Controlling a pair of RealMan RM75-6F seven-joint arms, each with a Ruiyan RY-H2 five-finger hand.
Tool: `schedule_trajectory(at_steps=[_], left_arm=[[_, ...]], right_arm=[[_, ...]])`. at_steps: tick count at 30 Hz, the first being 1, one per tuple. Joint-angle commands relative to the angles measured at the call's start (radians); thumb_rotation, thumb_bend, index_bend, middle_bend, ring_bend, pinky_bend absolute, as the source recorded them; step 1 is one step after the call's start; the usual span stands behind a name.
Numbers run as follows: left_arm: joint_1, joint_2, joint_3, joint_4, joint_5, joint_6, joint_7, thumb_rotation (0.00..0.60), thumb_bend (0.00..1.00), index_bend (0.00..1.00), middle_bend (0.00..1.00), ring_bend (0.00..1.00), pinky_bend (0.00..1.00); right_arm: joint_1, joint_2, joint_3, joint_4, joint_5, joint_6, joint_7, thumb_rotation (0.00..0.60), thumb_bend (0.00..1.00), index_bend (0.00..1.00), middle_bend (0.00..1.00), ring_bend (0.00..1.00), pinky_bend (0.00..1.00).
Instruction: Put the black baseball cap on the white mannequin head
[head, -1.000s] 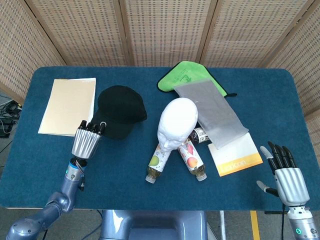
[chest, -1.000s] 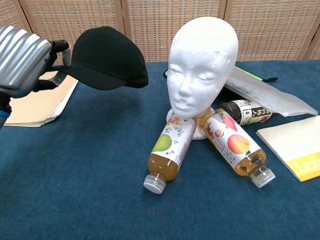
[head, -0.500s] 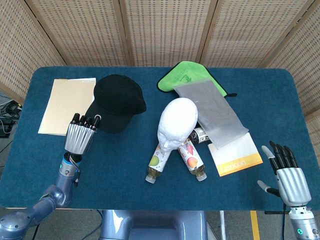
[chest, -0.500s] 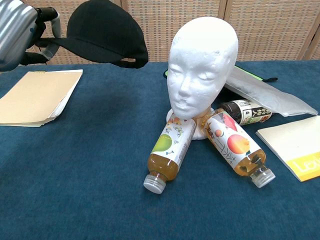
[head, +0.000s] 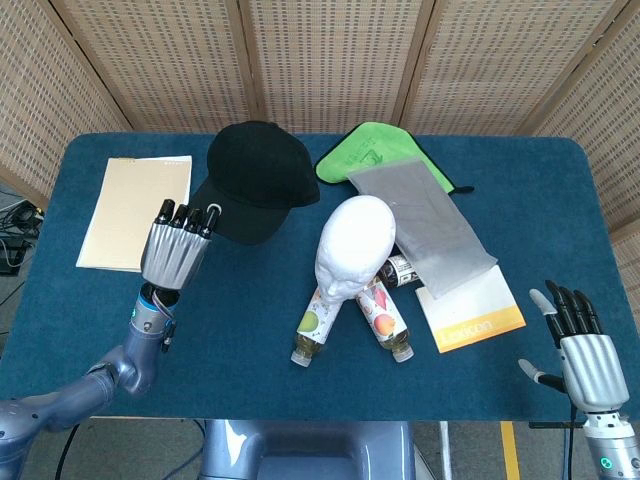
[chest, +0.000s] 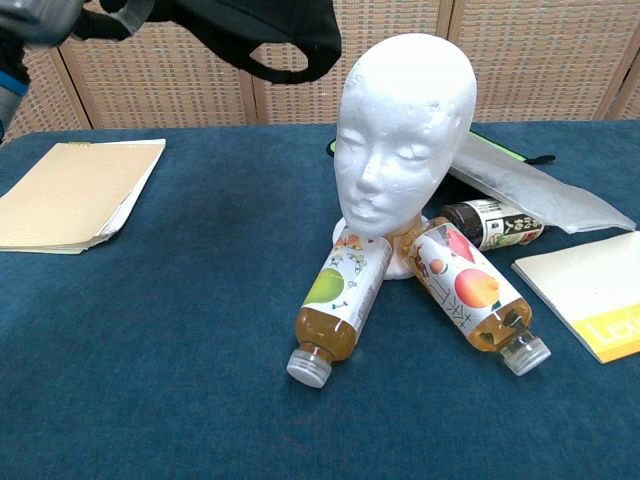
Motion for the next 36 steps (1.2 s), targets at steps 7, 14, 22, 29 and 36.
schedule_trajectory(at_steps=[7, 14, 22, 29, 36], left_arm=[[-0.082, 0.118, -0.080, -0.198, 0.030, -0.060, 0.146, 0.600, 0.46, 0.78, 0.92, 0.83, 0.70], [-0.131, 0.119, -0.111, -0.258, 0.035, -0.104, 0.204, 0.600, 0.46, 0.78, 0.92, 0.83, 0.70], [-0.183, 0.068, -0.122, -0.283, 0.042, -0.142, 0.256, 0.600, 0.45, 0.78, 0.92, 0.83, 0.70], [-0.221, 0.023, -0.121, -0.290, 0.057, -0.169, 0.305, 0.600, 0.46, 0.78, 0.92, 0.83, 0.70], [-0.245, -0.001, -0.108, -0.306, 0.069, -0.211, 0.388, 0.600, 0.45, 0.78, 0.92, 0.83, 0.70]], right_arm=[[-0.002, 0.008, 0.000, -0.002, -0.004, 0.007, 0.017, 0.600, 0.06, 0.14, 0.00, 0.00, 0.00], [-0.003, 0.013, 0.000, -0.005, -0.001, 0.005, 0.035, 0.600, 0.06, 0.14, 0.00, 0.00, 0.00], [-0.002, 0.019, 0.003, 0.001, 0.007, 0.001, 0.061, 0.600, 0.06, 0.14, 0.00, 0.00, 0.00], [-0.004, 0.024, 0.004, -0.003, 0.005, 0.006, 0.070, 0.600, 0.06, 0.14, 0.00, 0.00, 0.00], [-0.005, 0.028, 0.005, -0.004, 0.004, 0.010, 0.079, 0.600, 0.06, 0.14, 0.00, 0.00, 0.00]])
